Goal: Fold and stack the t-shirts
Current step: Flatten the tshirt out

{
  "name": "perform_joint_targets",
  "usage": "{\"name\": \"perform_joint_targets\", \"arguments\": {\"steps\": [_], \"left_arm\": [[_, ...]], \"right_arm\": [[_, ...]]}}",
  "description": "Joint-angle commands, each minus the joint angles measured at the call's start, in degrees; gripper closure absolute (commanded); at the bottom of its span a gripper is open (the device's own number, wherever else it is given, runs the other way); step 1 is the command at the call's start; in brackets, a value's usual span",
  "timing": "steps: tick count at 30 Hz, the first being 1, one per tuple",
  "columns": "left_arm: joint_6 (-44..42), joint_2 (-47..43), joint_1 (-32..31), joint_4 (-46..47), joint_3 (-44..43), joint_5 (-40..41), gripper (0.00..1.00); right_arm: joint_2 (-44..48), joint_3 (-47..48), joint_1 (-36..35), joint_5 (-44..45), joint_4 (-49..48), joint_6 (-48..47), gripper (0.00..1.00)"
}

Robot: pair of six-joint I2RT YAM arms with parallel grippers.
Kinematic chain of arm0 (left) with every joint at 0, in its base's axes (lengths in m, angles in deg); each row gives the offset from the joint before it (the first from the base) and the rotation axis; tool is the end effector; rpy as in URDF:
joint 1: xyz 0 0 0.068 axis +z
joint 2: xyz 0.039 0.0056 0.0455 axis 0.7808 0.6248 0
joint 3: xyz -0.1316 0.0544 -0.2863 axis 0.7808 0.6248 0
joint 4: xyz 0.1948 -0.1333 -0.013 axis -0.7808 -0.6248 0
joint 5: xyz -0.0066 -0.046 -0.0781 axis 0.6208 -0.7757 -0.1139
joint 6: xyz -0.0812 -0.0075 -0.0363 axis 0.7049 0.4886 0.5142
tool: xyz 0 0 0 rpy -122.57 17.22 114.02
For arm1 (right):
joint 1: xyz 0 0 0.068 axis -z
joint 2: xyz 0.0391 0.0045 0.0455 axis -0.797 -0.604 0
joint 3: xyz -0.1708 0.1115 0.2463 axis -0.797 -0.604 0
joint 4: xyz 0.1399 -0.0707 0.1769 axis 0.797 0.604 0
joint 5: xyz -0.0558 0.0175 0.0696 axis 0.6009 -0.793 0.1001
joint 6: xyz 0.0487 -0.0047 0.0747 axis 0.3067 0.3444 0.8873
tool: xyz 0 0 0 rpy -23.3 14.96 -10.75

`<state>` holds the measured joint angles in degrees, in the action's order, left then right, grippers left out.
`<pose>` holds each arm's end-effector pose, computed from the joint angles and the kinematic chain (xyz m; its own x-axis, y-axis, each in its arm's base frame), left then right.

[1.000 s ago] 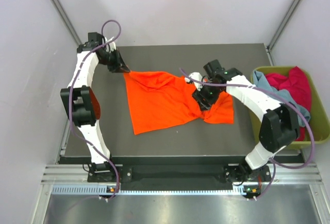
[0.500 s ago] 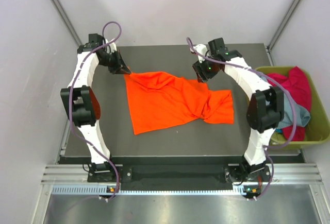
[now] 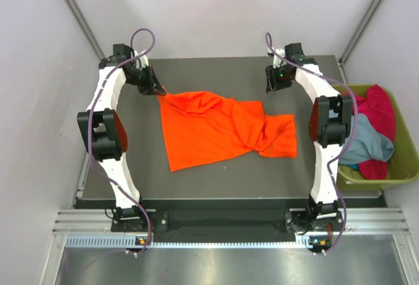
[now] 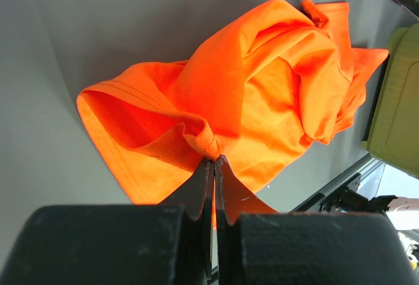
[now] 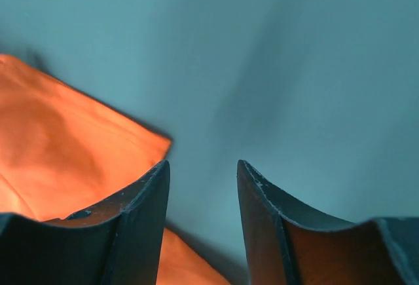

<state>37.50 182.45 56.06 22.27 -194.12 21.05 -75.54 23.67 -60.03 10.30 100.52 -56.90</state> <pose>0.4461 -0.0119 0.3057 -0.9085 -0.2085 -0.3622 0.0640 0.7871 -0.6135 0.5124 0.0875 0.2338 -0.7659 -0.2698 -0.5837 -0.4199 0.8973 0.1362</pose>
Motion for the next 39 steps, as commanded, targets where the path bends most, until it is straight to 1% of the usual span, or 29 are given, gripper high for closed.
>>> {"name": "perform_joint_targets", "arguments": {"steps": [1,7,16,29,32,33,36,37,38,39], "left_arm": [[-1.8,-0.5,0.3,1.5,0.3,0.7,1.0],[-1.8,0.6,0.3,1.2,-0.2,0.9,1.0],[-1.0,2.4,0.2,1.7,-2.1,0.2,1.0],[-0.9,2.8,0.3,1.9,-2.2,0.4,1.0],[-0.7,2.9,0.2,2.0,-2.2,0.5,1.0],[-0.6,2.9,0.2,2.1,-2.3,0.4,1.0],[-0.7,3.1,0.2,2.1,-2.4,0.5,1.0],[-0.8,3.1,0.2,2.1,-2.4,0.4,1.0],[-0.8,3.0,0.2,2.1,-2.3,0.5,1.0],[-0.8,3.0,0.2,2.1,-2.3,0.5,1.0]], "right_arm": [[-1.7,3.3,-1.1,-4.3,-1.0,2.1,0.55],[-2.9,0.4,-2.0,-6.5,-0.5,2.9,0.55],[-3.7,-1.2,-2.1,-5.2,-0.4,3.3,0.55],[-7.5,0.2,-3.6,-5.5,-0.5,4.5,0.57],[-7.8,0.2,-3.5,-5.9,-0.5,4.5,0.62],[-7.8,0.2,-3.5,-6.1,-0.6,4.5,0.7],[-7.6,0.1,-3.8,-6.6,-0.5,4.4,0.87],[-7.3,0.2,-3.8,-6.6,-0.6,4.4,0.9],[-7.0,0.2,-3.8,-6.4,-0.6,4.4,0.98],[-6.6,0.2,-3.8,-6.0,-0.7,4.4,1.0]]}}
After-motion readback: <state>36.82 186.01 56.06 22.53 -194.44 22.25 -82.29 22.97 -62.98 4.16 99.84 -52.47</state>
